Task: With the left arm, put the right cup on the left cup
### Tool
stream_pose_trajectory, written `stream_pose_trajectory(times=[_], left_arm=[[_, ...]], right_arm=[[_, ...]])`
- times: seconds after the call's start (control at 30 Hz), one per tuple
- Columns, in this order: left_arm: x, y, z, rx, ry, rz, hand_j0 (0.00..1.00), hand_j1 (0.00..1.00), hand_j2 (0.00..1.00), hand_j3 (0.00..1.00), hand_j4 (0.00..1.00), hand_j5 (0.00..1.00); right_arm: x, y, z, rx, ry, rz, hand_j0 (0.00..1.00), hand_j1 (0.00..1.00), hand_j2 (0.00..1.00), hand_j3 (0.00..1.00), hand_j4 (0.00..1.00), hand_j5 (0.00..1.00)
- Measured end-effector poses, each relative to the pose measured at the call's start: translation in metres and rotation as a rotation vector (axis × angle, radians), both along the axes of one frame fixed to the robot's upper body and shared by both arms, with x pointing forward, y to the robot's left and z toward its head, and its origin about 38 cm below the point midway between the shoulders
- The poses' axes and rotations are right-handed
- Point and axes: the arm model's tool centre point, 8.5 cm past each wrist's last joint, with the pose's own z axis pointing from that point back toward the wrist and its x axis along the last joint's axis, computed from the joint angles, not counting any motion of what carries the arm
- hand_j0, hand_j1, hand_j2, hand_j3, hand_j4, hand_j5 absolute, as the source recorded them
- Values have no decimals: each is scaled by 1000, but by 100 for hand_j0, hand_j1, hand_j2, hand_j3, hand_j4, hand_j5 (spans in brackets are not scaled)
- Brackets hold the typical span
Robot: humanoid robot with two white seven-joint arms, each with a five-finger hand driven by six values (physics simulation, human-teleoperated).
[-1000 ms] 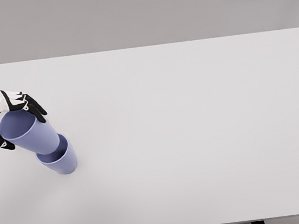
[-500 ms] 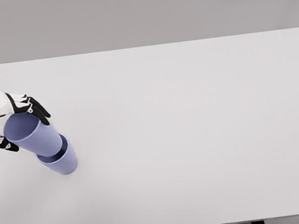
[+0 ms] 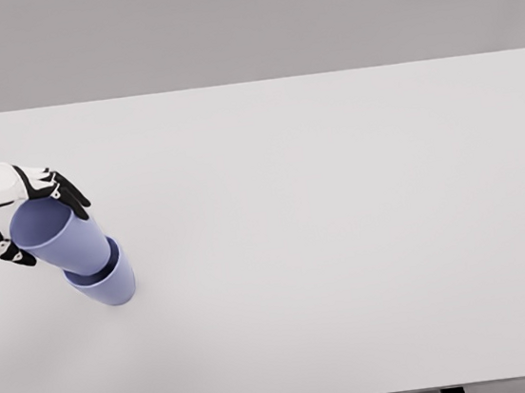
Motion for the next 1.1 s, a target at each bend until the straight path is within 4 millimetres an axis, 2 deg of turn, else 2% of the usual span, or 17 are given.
stream_pose_trajectory(times=[0.1,0.17,0.23,0.33,0.83,1.1], left_arm=[[0,0,0,8,-4,-1,69,69,69,69,69,69],[0,1,-1,11,-5,1,83,83,83,83,83,83],[0,1,-2,12,-2,2,91,91,91,91,91,91],[-3,4,-11,9,22,9,99,99,99,99,99,99],[-1,6,9,-14,-38,19,100,100,100,100,100,100],[0,4,39,-90,-91,19,100,100,100,100,100,100]], right_arm=[[0,0,0,0,0,0,100,100,100,100,100,100],[0,0,0,0,0,0,100,100,100,100,100,100],[0,0,0,0,0,0,100,100,100,100,100,100],[0,0,0,0,0,0,100,100,100,100,100,100],[0,0,0,0,0,0,100,100,100,100,100,100],[0,0,0,0,0,0,100,100,100,100,100,100]])
